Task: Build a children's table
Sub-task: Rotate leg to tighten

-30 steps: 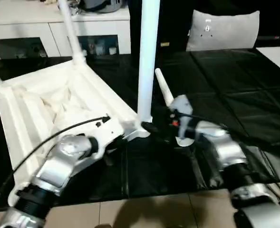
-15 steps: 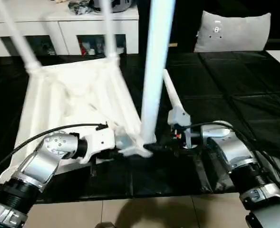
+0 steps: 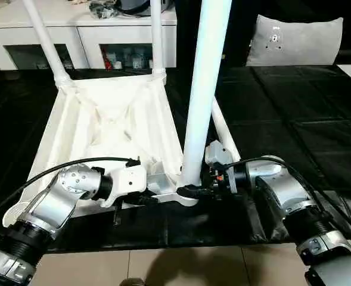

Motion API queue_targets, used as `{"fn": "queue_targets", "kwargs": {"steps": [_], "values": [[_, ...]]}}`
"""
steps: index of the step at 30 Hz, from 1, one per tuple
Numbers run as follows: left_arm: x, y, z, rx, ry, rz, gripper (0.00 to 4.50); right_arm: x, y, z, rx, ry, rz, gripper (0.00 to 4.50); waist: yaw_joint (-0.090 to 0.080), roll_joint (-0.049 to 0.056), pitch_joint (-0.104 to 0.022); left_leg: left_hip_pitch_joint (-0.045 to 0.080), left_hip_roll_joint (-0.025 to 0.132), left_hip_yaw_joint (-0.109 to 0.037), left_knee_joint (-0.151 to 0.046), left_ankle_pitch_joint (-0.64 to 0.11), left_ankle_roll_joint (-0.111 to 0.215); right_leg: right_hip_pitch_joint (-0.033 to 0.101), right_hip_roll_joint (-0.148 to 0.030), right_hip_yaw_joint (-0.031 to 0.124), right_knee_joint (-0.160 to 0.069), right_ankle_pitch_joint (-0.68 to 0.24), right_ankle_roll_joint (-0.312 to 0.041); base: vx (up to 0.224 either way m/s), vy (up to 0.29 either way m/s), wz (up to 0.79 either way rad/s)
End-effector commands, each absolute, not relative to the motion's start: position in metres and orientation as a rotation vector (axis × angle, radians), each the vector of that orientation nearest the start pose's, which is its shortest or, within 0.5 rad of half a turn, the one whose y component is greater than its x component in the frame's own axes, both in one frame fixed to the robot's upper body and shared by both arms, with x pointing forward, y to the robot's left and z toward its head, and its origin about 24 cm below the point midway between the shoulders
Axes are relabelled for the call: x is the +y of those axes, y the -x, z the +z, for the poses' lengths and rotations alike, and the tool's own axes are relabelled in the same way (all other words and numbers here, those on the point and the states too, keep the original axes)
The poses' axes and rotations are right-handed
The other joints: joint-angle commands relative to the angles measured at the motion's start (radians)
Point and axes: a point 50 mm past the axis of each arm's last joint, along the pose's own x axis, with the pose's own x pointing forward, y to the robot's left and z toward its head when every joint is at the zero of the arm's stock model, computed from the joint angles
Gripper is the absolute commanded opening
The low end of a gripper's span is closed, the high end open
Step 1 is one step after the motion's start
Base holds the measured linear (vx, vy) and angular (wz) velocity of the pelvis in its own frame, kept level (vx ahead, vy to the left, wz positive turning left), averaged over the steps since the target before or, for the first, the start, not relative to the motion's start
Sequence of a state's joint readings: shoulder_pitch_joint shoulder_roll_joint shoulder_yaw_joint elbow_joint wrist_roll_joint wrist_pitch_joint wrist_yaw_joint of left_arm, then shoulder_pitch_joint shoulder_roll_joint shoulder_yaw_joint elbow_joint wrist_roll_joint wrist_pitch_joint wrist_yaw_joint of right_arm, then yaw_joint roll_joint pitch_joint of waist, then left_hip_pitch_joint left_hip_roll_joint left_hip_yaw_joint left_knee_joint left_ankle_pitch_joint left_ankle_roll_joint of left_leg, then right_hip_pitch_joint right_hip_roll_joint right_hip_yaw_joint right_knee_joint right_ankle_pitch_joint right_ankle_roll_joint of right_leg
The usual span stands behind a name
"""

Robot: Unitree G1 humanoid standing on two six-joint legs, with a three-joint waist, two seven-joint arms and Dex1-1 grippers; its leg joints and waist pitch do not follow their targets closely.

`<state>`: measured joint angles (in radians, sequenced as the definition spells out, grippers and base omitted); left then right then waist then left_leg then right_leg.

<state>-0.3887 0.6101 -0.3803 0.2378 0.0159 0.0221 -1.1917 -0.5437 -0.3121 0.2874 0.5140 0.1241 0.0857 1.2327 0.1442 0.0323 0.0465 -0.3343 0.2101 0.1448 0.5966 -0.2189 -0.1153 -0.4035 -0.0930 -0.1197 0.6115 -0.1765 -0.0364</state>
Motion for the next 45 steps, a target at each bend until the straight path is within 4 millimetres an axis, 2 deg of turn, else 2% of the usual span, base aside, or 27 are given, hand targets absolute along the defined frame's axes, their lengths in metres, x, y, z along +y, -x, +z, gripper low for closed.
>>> {"fn": "queue_targets", "kwargs": {"steps": [1, 7, 9, 10, 11, 12, 13, 14, 15, 17, 18, 19, 20, 21, 24, 25, 27, 28, 29, 30, 32, 34, 35, 38, 39, 40, 45], "values": [[0.155, -0.269, 0.049, 0.432, -0.708, -1.488, 0.00, -0.112, -0.301, 0.050, 0.343, 0.231, 1.439, 2.77, -0.009, 0.009, -0.063, -0.011, 0.018, 0.009, -0.077, -0.175, 0.033, 0.060, -0.053, 0.059, -0.072, -0.262, -0.159, 0.000, 0.000, 0.00], [0.154, -0.267, 0.049, 0.433, -0.661, -1.472, 0.00, -0.108, -0.300, 0.046, 0.364, 0.192, 1.426, 2.65, -0.010, 0.008, -0.063, -0.013, 0.018, 0.009, -0.078, -0.169, 0.034, 0.060, -0.053, 0.059, -0.072, -0.264, -0.159, 0.000, 0.000, 0.00], [0.150, -0.265, 0.052, 0.419, -0.552, -1.396, 0.00, -0.095, -0.305, 0.040, 0.361, 0.133, 1.317, 2.65, -0.013, 0.006, -0.061, -0.015, 0.020, 0.008, -0.081, -0.180, 0.025, 0.061, -0.057, 0.058, -0.072, -0.277, -0.163, 0.000, 0.000, 0.00], [0.148, -0.264, 0.054, 0.412, -0.507, -1.363, 0.00, -0.089, -0.308, 0.038, 0.354, 0.102, 1.264, 2.65, -0.017, 0.009, -0.059, -0.013, 0.021, 0.008, -0.082, -0.194, 0.017, 0.058, -0.058, 0.060, -0.073, -0.297, -0.161, 0.000, 0.000, 0.00], [0.145, -0.264, 0.054, 0.406, -0.482, -1.337, 0.00, -0.084, -0.310, 0.037, 0.350, 0.073, 1.227, 2.64, -0.027, 0.008, -0.055, -0.013, 0.017, 0.007, -0.086, -0.220, 0.010, 0.060, -0.055, 0.056, -0.080, -0.348, -0.146, 0.000, 0.000, 0.00], [0.144, -0.264, 0.054, 0.401, -0.468, -1.320, 0.00, -0.081, -0.311, 0.036, 0.348, 0.053, 1.205, 2.64, -0.034, 0.008, -0.056, -0.012, 0.018, 0.006, -0.086, -0.231, 0.004, 0.059, -0.056, 0.057, -0.079, -0.359, -0.144, 0.000, 0.000, 0.00], [0.137, -0.263, 0.054, 0.388, -0.410, -1.229, 0.00, -0.066, -0.315, 0.031, 0.359, -0.010, 1.109, 2.64, -0.051, 0.008, -0.053, -0.011, 0.016, 0.005, -0.087, -0.258, -0.001, 0.057, -0.057, 0.055, -0.085, -0.416, -0.126, 0.000, 0.000, 0.00], [0.135, -0.263, 0.054, 0.385, -0.401, -1.212, 0.00, -0.063, -0.316, 0.031, 0.363, -0.021, 1.091, 2.64, -0.060, 0.008, -0.048, -0.016, 0.013, 0.003, -0.088, -0.268, -0.001, 0.058, -0.056, 0.052, -0.090, -0.439, -0.121, 0.000, 0.000, 0.00], [0.133, -0.263, 0.054, 0.381, -0.386, -1.183, 0.00, -0.058, -0.318, 0.029, 0.369, -0.038, 1.063, 2.64, -0.063, 0.008, -0.048, -0.015, 0.012, 0.001, -0.089, -0.274, -0.001, 0.060, -0.057, 0.049, -0.095, -0.464, -0.109, 0.000, 0.000, 0.00], [0.125, -0.266, 0.054, 0.366, -0.358, -1.065, 0.00, -0.043, -0.323, 0.027, 0.393, -0.096, 0.958, 2.64, -0.087, 0.005, -0.050, -0.014, 0.008, -0.001, -0.085, -0.282, 0.003, 0.057, -0.056, 0.047, -0.098, -0.495, -0.092, 0.000, 0.000, 0.00], [0.125, -0.266, 0.054, 0.366, -0.358, -1.065, 0.00, -0.043, -0.323, 0.027, 0.393, -0.096, 0.958, 2.64, -0.094, 0.004, -0.047, -0.015, 0.007, -0.002, -0.086, -0.282, 0.006, 0.056, -0.055, 0.047, -0.102, -0.500, -0.093, 0.000, 0.000, 0.00], [0.115, -0.272, 0.056, 0.331, -0.360, -0.965, 0.00, -0.035, -0.328, 0.024, 0.421, -0.111, 0.861, 2.64, -0.098, 0.002, -0.049, -0.012, 0.005, -0.002, -0.083, -0.284, 0.013, 0.054, -0.056, 0.045, -0.105, -0.516, -0.087, 0.000, 0.000, 0.00], [0.111, -0.273, 0.057, 0.322, -0.359, -0.935, 0.00, -0.033, -0.329, 0.023, 0.429, -0.105, 0.834, 2.64, -0.106, 0.000, -0.047, -0.016, 0.004, -0.001, -0.082, -0.272, 0.015, 0.053, -0.053, 0.044, -0.107, -0.517, -0.086, 0.000, 0.000, 0.00], [0.107, -0.275, 0.059, 0.309, -0.358, -0.911, 0.00, -0.033, -0.330, 0.022, 0.438, -0.103, 0.797, 2.64, -0.106, -0.004, -0.048, -0.013, 0.002, 0.001, -0.079, -0.267, 0.018, 0.051, -0.053, 0.044, -0.110, -0.520, -0.083, 0.000, 0.000, 0.00], [0.096, -0.277, 0.061, 0.289, -0.365, -0.891, 0.00, -0.033, -0.331, 0.020, 0.431, -0.104, 0.789, 2.64, -0.100, 0.001, -0.052, -0.012, 0.004, 0.003, -0.080, -0.254, 0.036, 0.048, -0.053, 0.048, -0.106, -0.486, -0.088, 0.000, 0.000, 0.00], [0.094, -0.278, 0.062, 0.288, -0.370, -0.892, 0.00, -0.034, -0.330, 0.021, 0.421, -0.106, 0.811, 2.64, -0.096, 0.001, -0.054, -0.013, 0.006, 0.004, -0.079, -0.239, 0.041, 0.049, -0.051, 0.049, -0.103, -0.443, -0.097, 0.000, 0.000, 0.00], [0.091, -0.277, 0.063, 0.291, -0.374, -0.891, 0.00, -0.036, -0.330, 0.022, 0.405, -0.117, 0.826, 3.20, -0.090, 0.003, -0.058, -0.019, 0.010, 0.004, -0.081, -0.200, 0.048, 0.054, -0.050, 0.053, -0.090, -0.356, -0.124, 0.000, 0.000, 0.00], [0.091, -0.278, 0.064, 0.298, -0.384, -0.886, 0.00, -0.039, -0.332, 0.025, 0.389, -0.135, 0.820, 3.34, -0.089, 0.012, -0.058, -0.020, 0.011, 0.004, -0.080, -0.191, 0.046, 0.055, -0.048, 0.053, -0.084, -0.306, -0.144, 0.000, 0.000, 0.00], [0.091, -0.278, 0.064, 0.303, -0.392, -0.882, 0.00, -0.042, -0.334, 0.026, 0.377, -0.146, 0.816, 3.37, -0.088, 0.009, -0.060, -0.018, 0.012, 0.005, -0.080, -0.193, 0.049, 0.056, -0.048, 0.054, -0.082, -0.275, -0.159, 0.000, 0.000, 0.00], [0.091, -0.278, 0.065, 0.307, -0.400, -0.875, 0.00, -0.044, -0.335, 0.028, 0.365, -0.145, 0.812, 3.44, -0.086, 0.014, -0.061, -0.017, 0.013, 0.005, -0.080, -0.191, 0.048, 0.056, -0.049, 0.054, -0.079, -0.262, -0.167, 0.000, 0.000, 0.00], [0.096, -0.280, 0.066, 0.311, -0.456, -0.882, 0.00, -0.057, -0.339, 0.035, 0.298, -0.091, 0.832, 3.69, -0.081, 0.012, -0.062, -0.017, 0.011, 0.008, -0.077, -0.183, 0.048, 0.057, -0.049, 0.053, -0.080, -0.243, -0.179, 0.000, 0.000, 0.00], [0.104, -0.283, 0.066, 0.318, -0.500, -0.894, 0.00, -0.070, -0.341, 0.043, 0.243, -0.082, 0.861, 3.83, -0.071, 0.012, -0.065, -0.019, 0.011, 0.009, -0.073, -0.151, 0.064, 0.060, -0.048, 0.054, -0.074, -0.194, -0.189, 0.000, 0.000, 0.00], [0.108, -0.283, 0.066, 0.320, -0.507, -0.906, 0.00, -0.076, -0.342, 0.048, 0.214, -0.081, 0.885, 3.90, -0.066, 0.011, -0.069, -0.022, 0.011, 0.007, -0.070, -0.115, 0.074, 0.065, -0.048, 0.054, -0.068, -0.149, -0.196, 0.000, 0.000, 0.00], [0.114, -0.283, 0.066, 0.323, -0.511, -0.933, 0.00, -0.085, -0.340, 0.055, 0.179, -0.056, 0.937, 4.21, -0.056, 0.010, -0.078, -0.027, 0.009, 0.008, -0.058, -0.023, 0.103, 0.065, -0.046, 0.054, -0.051, -0.030, -0.223, 0.000, 0.000, 0.00], [0.118, -0.283, 0.065, 0.329, -0.515, -0.945, 0.00, -0.090, -0.339, 0.057, 0.167, -0.033, 0.963, 4.26, -0.054, 0.011, -0.076, -0.029, 0.009, 0.010, -0.056, -0.005, 0.116, 0.059, -0.045, 0.054, -0.049, -0.003, -0.238, 0.000, 0.000, 0.00], [0.125, -0.281, 0.064, 0.331, -0.538, -0.990, 0.00, -0.102, -0.336, 0.061, 0.153, 0.022, 1.020, 4.32, -0.049, 0.009, -0.072, -0.028, 0.009, 0.010, -0.059, -0.048, 0.120, 0.061, -0.047, 0.052, -0.055, -0.052, -0.233, 0.000, 0.000, 0.00], [0.136, -0.275, 0.060, 0.343, -0.576, -1.101, 0.00, -0.121, -0.326, 0.064, 0.174, 0.157, 1.180, 4.42, -0.037, 0.008, -0.065, -0.024, 0.013, 0.012, -0.065, -0.128, 0.098, 0.059, -0.047, 0.053, -0.069, -0.178, -0.194, 0.000, 0.000, 0.00]]}}
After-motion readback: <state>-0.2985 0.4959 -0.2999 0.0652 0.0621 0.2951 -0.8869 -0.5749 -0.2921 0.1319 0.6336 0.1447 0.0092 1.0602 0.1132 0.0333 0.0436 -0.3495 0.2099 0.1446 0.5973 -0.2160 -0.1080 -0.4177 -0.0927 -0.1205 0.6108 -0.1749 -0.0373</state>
